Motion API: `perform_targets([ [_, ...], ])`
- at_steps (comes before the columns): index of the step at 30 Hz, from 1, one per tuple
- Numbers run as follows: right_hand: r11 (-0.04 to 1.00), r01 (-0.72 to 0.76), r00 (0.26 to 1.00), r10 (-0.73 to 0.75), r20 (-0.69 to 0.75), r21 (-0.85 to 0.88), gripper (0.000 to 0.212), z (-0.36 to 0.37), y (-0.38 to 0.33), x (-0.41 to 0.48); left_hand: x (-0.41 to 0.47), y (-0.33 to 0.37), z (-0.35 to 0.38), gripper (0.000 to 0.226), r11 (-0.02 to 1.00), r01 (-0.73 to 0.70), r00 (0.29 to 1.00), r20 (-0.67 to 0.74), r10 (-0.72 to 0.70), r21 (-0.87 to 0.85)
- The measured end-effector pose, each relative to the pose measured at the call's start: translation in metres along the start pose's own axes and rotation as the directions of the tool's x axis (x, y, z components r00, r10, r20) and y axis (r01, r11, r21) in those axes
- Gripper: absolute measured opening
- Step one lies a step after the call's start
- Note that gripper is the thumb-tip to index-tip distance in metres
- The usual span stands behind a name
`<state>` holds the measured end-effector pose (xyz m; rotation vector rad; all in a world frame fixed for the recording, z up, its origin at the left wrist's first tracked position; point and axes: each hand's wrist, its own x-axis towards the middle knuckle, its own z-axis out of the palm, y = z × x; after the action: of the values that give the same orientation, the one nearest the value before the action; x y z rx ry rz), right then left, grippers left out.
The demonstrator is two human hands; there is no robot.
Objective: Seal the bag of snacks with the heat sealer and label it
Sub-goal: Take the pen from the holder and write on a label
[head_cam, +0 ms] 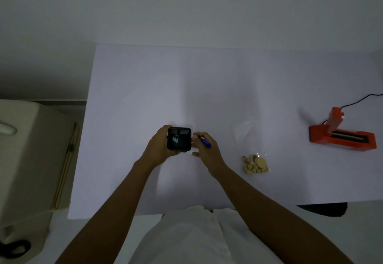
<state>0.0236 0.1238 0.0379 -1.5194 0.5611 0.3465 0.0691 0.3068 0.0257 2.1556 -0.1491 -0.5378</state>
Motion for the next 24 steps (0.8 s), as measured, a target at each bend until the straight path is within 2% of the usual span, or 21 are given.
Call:
perform_targets([
  [5,0.999,0.011,0.998,-0.013,0.057,0.037,0.02,0.005,-0.01,0.006,0.005,-0.001,-0.014,0.076,1.0,0.017,0.999,-0.037,-0.018,-0.025],
  [8,1.0,0.018,0.997,-0.018,0.069,0.002,0.023,0.011,-0.009,0.011,0.008,-0.005,-0.022,0.072,0.998,0.046,0.996,-0.068,-0.049,-0.047],
  [16,0.999,0.027,0.999,-0.029,-0.039,-0.046,0.022,0.008,0.005,0.017,0.012,-0.012,-0.03,0.073,0.985,0.13,0.98,-0.135,-0.145,-0.111],
  [18,0.998,0.036,0.998,-0.038,-0.053,-0.051,0.022,0.005,0.009,0.017,0.012,-0.011,-0.029,0.079,0.986,0.139,0.979,-0.136,-0.15,-0.086],
  [21,0.999,0.035,0.995,-0.038,-0.097,-0.041,0.019,-0.002,0.015,0.018,0.008,-0.007,-0.027,0.105,0.986,0.16,0.973,-0.174,-0.149,0.05],
  [22,0.998,0.039,0.993,-0.043,-0.113,-0.04,0.018,-0.004,0.016,0.018,0.006,-0.003,-0.025,0.108,0.983,0.145,0.969,-0.214,-0.119,0.11],
  [24,0.998,0.047,0.989,-0.053,-0.138,-0.039,0.016,-0.008,0.019,0.018,0.0,0.01,-0.022,0.096,0.98,0.056,0.946,-0.323,0.01,0.191],
])
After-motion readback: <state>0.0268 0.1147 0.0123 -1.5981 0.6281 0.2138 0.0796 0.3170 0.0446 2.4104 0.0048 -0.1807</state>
